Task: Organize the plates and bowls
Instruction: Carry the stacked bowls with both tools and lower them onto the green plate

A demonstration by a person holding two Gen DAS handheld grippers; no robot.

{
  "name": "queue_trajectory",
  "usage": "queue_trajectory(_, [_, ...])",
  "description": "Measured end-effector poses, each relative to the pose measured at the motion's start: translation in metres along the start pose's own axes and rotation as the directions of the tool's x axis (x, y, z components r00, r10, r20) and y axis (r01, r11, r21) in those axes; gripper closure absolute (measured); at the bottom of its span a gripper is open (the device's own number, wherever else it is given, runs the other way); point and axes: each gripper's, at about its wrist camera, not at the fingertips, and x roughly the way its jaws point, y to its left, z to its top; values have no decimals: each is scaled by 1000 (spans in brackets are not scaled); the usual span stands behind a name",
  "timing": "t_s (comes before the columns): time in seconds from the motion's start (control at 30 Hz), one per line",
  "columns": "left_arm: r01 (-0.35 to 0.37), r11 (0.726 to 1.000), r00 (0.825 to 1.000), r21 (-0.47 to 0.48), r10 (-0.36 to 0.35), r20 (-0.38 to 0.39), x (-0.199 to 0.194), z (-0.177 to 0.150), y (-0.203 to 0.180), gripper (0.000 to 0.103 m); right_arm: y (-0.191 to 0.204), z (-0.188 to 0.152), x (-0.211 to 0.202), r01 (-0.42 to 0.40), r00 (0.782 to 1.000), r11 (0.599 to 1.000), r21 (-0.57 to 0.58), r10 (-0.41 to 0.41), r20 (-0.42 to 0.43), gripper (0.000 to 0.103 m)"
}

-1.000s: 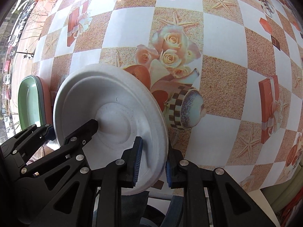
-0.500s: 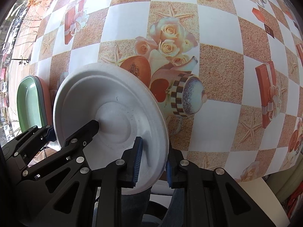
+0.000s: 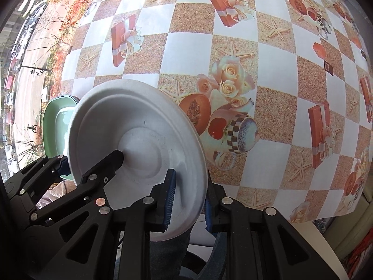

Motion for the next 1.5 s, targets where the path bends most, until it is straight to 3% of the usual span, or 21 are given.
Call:
queue_trajectory(0.2, [-10, 999, 999, -42, 11, 35, -22, 3, 17, 65, 13, 3, -14, -2, 1000, 999, -34, 3, 31, 80])
queue_trajectory(0.7, [-38, 987, 996, -157, 49, 71, -29, -12, 63, 64, 64, 16, -18, -6, 999, 990, -141, 13, 49, 80])
queue_trajectory(1.5, [-67, 923, 996, -378, 85, 32, -23, -44, 145, 64, 161, 24, 15, -21, 1000, 942, -336, 23, 3, 80])
